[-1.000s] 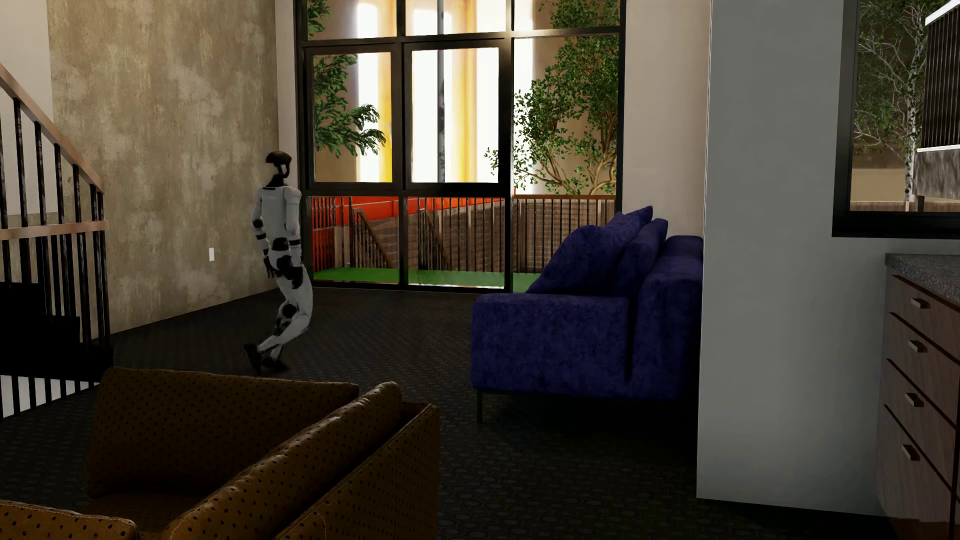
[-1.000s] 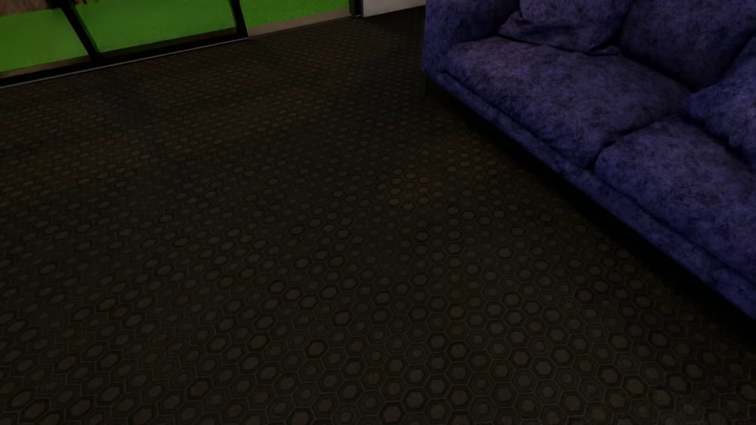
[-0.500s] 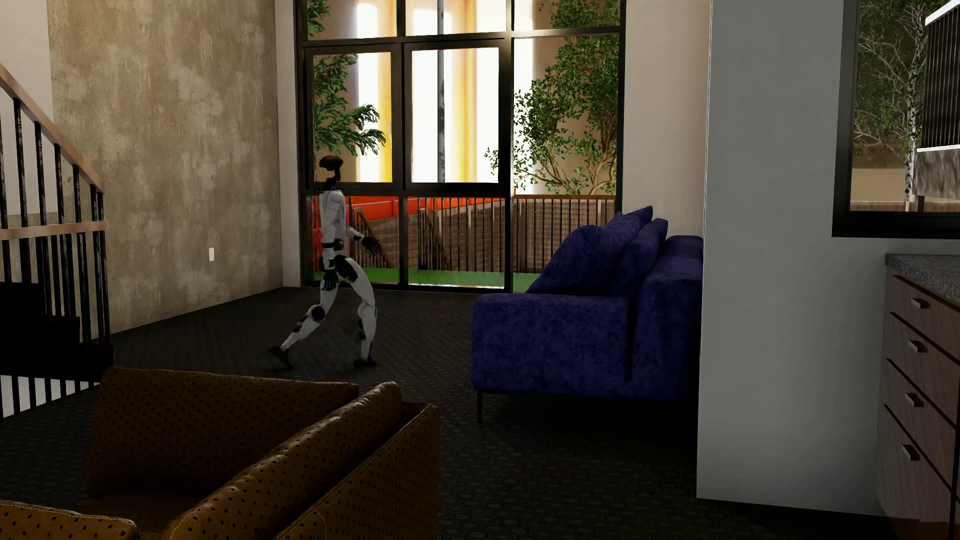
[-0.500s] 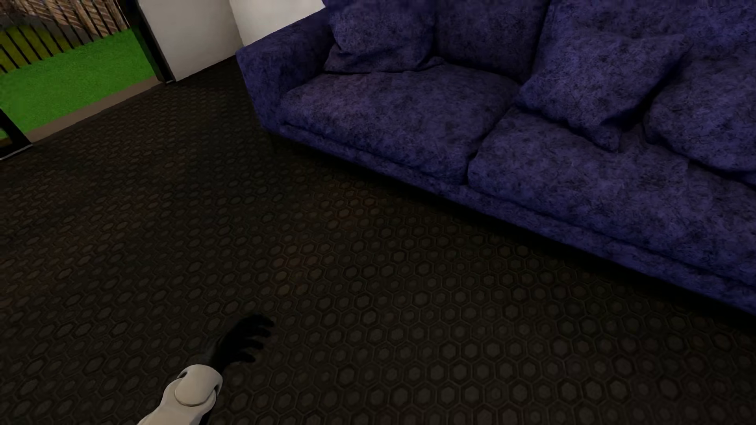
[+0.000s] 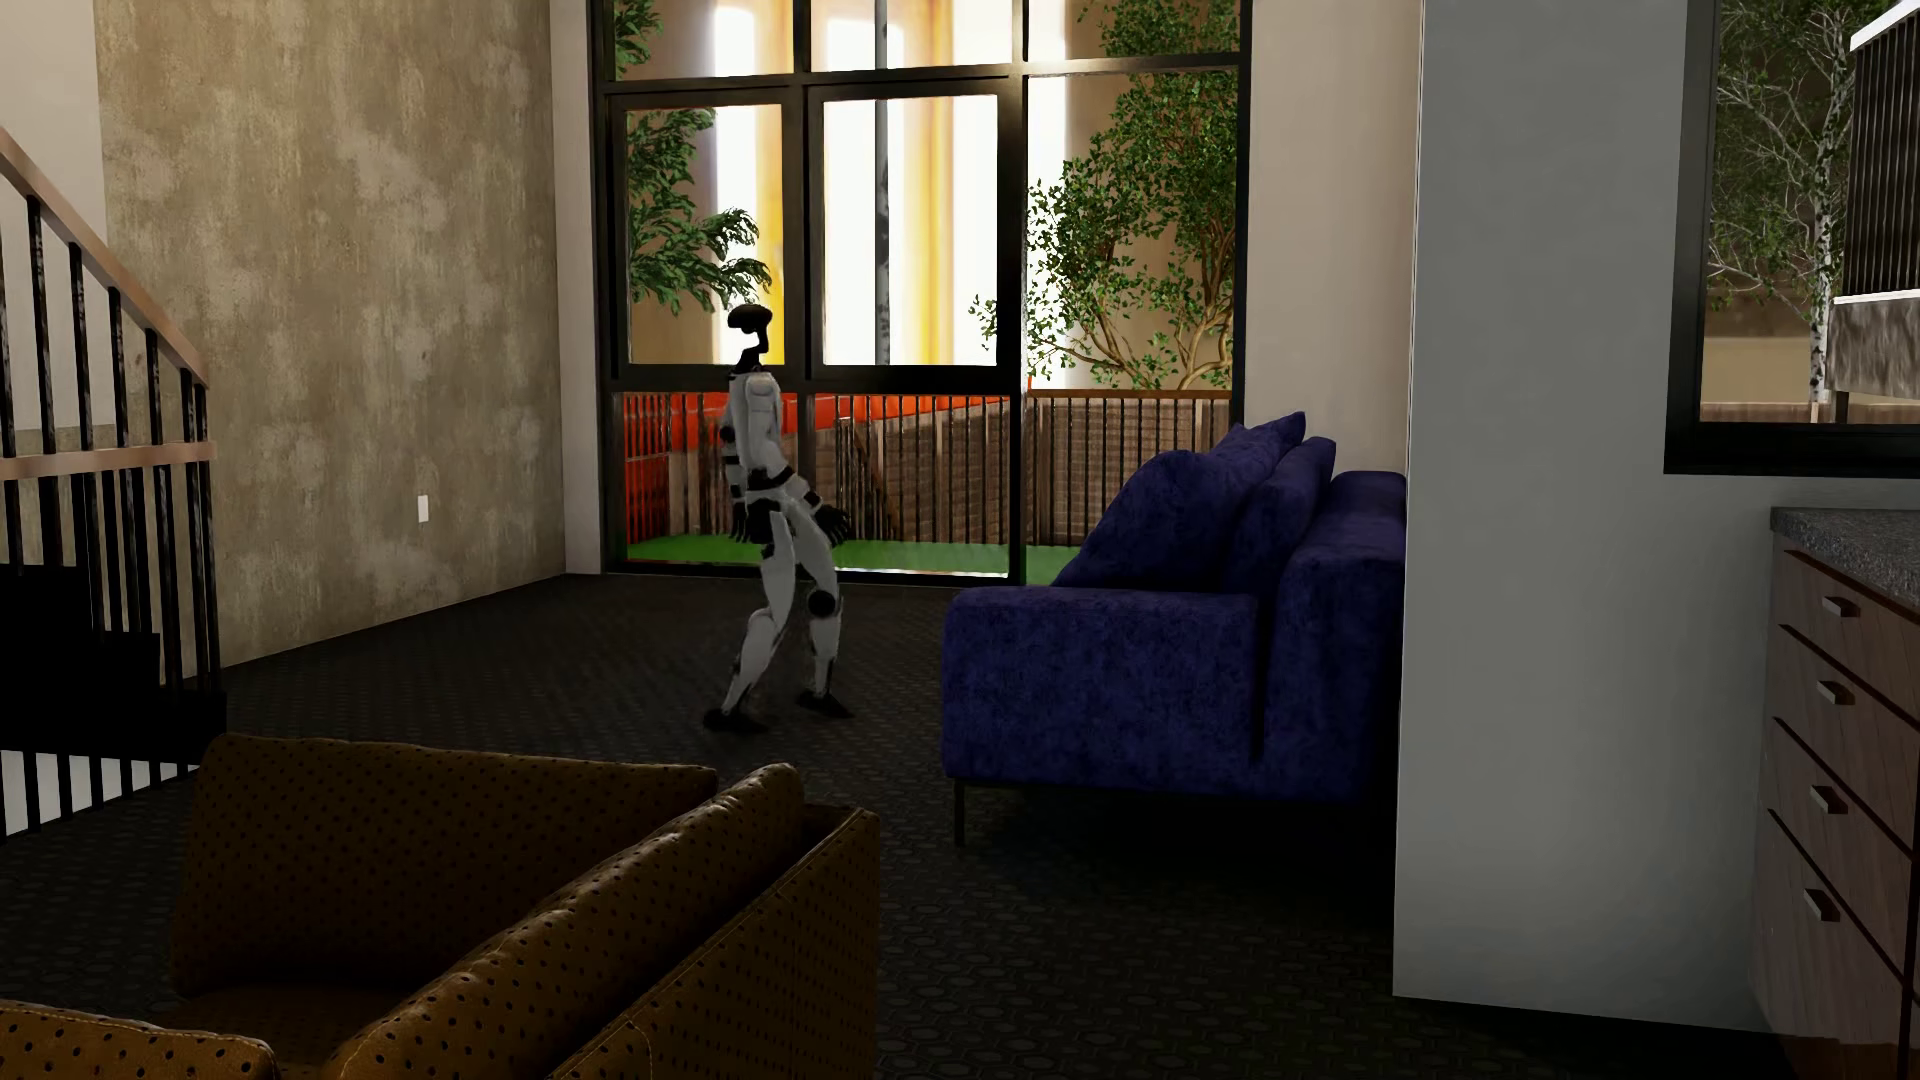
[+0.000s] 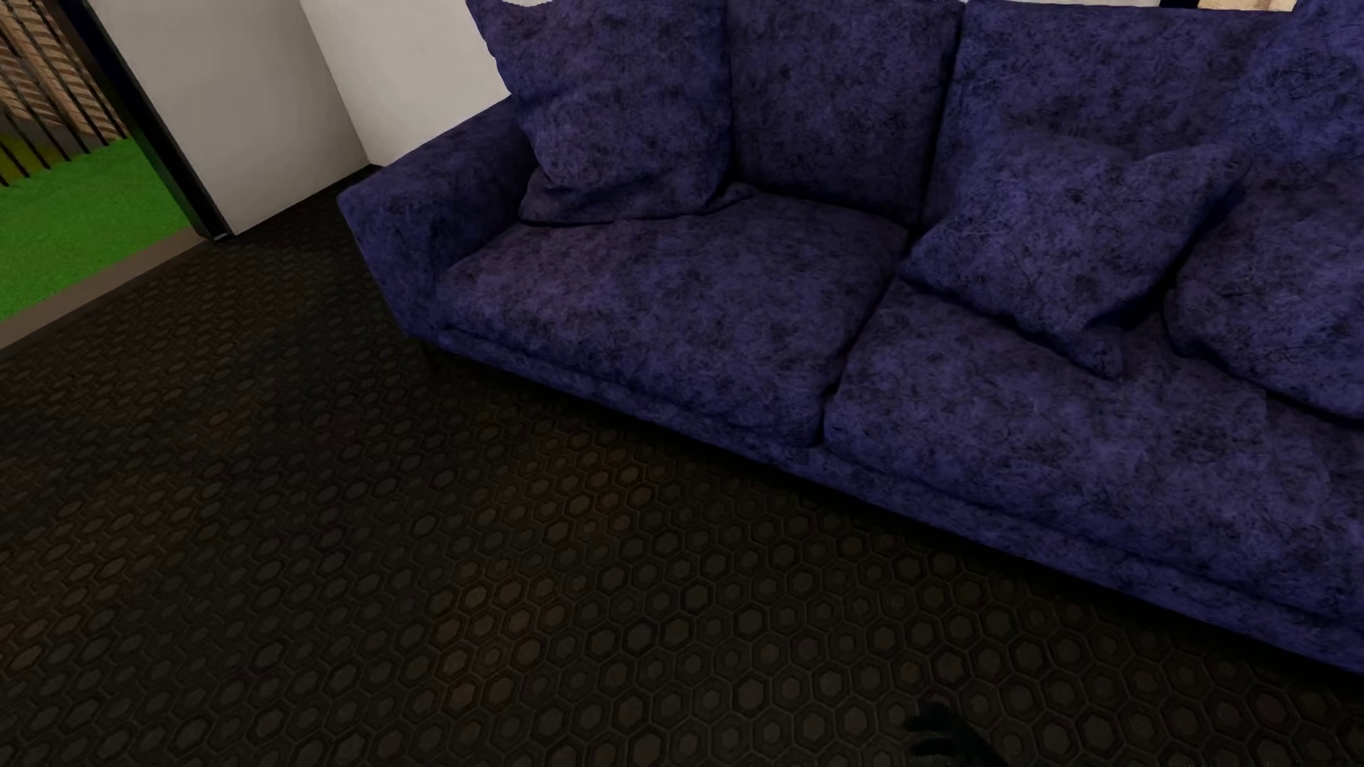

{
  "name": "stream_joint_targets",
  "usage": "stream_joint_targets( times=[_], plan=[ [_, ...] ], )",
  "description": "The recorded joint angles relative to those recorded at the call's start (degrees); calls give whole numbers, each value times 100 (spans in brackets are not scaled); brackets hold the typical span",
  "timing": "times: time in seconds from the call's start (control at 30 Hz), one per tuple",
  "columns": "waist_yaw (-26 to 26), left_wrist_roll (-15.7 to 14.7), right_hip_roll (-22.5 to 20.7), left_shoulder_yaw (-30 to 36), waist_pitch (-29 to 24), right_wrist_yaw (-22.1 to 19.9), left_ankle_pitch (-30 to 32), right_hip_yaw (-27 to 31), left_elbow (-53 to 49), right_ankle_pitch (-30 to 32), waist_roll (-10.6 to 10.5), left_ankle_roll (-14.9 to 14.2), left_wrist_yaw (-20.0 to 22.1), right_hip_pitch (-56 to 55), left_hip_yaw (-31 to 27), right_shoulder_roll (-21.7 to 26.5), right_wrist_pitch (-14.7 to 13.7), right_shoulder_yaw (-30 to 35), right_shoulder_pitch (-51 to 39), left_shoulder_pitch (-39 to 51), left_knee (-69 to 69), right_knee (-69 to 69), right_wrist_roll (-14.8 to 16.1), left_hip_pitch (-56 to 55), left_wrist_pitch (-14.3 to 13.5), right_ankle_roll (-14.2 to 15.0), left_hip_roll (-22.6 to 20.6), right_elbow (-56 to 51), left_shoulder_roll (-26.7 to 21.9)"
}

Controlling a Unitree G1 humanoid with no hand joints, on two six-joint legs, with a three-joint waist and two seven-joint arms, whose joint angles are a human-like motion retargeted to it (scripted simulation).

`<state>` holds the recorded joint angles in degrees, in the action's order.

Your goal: Head to the sofa

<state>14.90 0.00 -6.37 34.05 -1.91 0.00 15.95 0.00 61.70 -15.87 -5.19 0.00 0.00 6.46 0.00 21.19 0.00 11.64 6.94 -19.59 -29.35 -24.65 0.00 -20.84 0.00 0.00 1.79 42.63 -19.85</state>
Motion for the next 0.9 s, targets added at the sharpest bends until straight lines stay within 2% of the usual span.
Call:
stream_joint_targets(
  times=[0.1,0.17,0.2,0.27,0.37,0.43,0.47,0.53,0.63,0.7,0.77,0.83,0.9],
  plan=[
    [-71,0,162,-69,12,0,225,0,-28,-289,-87,0,0,447,0,55,0,-108,182,-86,807,53,0,152,0,0,-36,-436,54],
    [-112,0,298,-82,125,0,-115,0,-86,-402,-92,0,0,585,0,-10,0,-30,417,40,697,15,0,109,0,0,-98,-284,28],
    [-127,0,395,-133,205,0,90,0,-99,-398,-77,0,0,629,0,-48,0,115,539,133,614,-14,0,94,0,0,-131,-16,17],
    [-244,0,653,-212,313,0,350,0,-107,-197,79,0,0,731,0,-205,0,613,680,398,338,-104,0,74,0,0,-274,1029,-25],
    [-423,0,1052,-358,290,0,-155,0,-267,533,387,0,0,587,0,-495,0,1835,869,999,66,-793,0,472,0,0,-532,2660,-149],
    [-452,0,1307,-808,185,0,-517,0,-700,1038,552,0,0,-106,0,-464,0,2634,1146,1298,81,-1970,0,863,0,0,-620,2435,-257],
    [-523,0,1365,-1053,99,0,-695,0,-939,1311,636,0,0,-563,0,-439,0,2773,1242,1407,80,-2732,0,1035,0,0,-661,2160,-325],
    [-900,0,1333,-1471,-32,0,-1001,0,-1213,1758,757,0,0,-1470,0,-500,0,2387,1314,1624,155,-4128,0,1294,0,0,-788,1825,-447],
    [-1580,0,1076,-1769,-235,0,-1167,0,-1059,1228,777,0,0,-2315,0,-705,0,1407,1195,2082,291,-4781,0,1679,0,0,-797,1417,-526],
    [-1942,0,1018,-1464,-353,0,-1259,0,-1088,1002,740,0,0,-2458,0,-684,0,1411,1017,2352,240,-3925,0,1748,0,0,-758,1013,-571],
    [-2127,0,913,-1038,-489,0,-1476,0,-1307,1074,639,0,0,-2361,0,-586,0,1597,768,2572,49,-2710,0,1636,0,0,-696,837,-552],
    [-2108,0,801,-726,-586,0,-1657,0,-1608,1087,507,0,0,-2161,0,-481,0,1707,547,2687,-109,-1753,0,1541,0,0,-635,1003,-427],
    [-2021,0,804,-540,-589,0,-1701,0,-1922,1110,467,0,0,-1911,0,-442,0,1639,434,2574,-73,-1289,0,1664,0,0,-608,1314,-269]
  ],
)
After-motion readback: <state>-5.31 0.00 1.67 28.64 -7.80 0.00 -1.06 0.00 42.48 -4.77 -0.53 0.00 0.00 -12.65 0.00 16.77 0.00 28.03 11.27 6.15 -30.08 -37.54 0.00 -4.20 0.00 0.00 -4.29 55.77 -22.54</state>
